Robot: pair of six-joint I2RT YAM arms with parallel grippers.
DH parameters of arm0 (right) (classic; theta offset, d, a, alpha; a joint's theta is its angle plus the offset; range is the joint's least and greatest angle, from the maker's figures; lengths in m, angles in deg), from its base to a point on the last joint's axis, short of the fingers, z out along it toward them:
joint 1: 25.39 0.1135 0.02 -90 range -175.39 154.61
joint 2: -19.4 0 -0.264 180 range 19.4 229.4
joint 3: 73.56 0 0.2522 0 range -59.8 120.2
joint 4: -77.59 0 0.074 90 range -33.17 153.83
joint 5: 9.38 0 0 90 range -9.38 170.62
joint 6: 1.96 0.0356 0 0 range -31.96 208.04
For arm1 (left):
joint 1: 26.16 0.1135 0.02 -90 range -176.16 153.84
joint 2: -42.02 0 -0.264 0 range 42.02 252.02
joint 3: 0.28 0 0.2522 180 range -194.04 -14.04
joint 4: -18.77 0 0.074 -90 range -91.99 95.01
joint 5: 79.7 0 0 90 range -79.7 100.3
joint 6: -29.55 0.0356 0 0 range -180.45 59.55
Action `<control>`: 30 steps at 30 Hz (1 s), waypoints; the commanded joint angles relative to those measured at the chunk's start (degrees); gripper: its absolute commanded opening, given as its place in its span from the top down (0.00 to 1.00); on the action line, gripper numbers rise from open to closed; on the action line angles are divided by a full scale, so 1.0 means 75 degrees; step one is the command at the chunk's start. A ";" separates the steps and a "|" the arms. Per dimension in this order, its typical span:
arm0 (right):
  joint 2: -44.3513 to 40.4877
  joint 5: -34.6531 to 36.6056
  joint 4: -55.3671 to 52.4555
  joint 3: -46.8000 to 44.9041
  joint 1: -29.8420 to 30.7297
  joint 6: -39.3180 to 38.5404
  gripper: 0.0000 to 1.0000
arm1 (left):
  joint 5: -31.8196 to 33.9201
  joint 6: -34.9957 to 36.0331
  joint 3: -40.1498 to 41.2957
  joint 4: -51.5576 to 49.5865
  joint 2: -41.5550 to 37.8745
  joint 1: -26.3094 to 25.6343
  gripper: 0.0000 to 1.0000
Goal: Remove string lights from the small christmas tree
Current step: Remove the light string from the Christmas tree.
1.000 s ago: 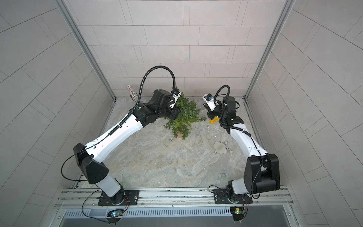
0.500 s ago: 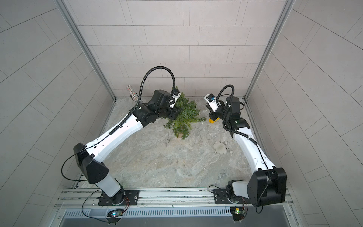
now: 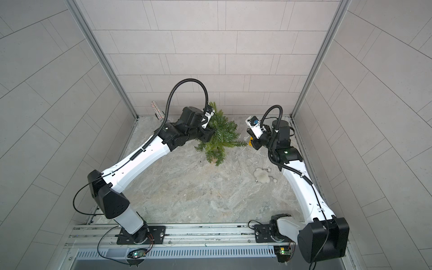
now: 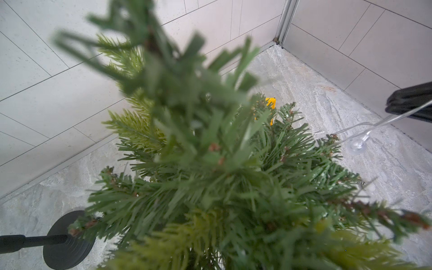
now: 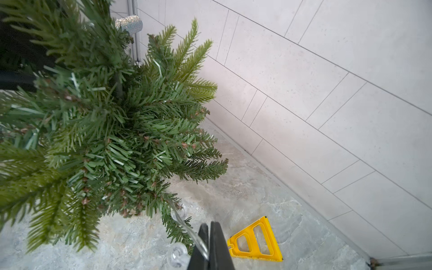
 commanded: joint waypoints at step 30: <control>0.1691 0.0731 0.0345 0.0591 -0.0049 0.1641 1.00 | 0.0150 -0.0032 -0.0433 -0.0277 0.0379 0.0046 0.40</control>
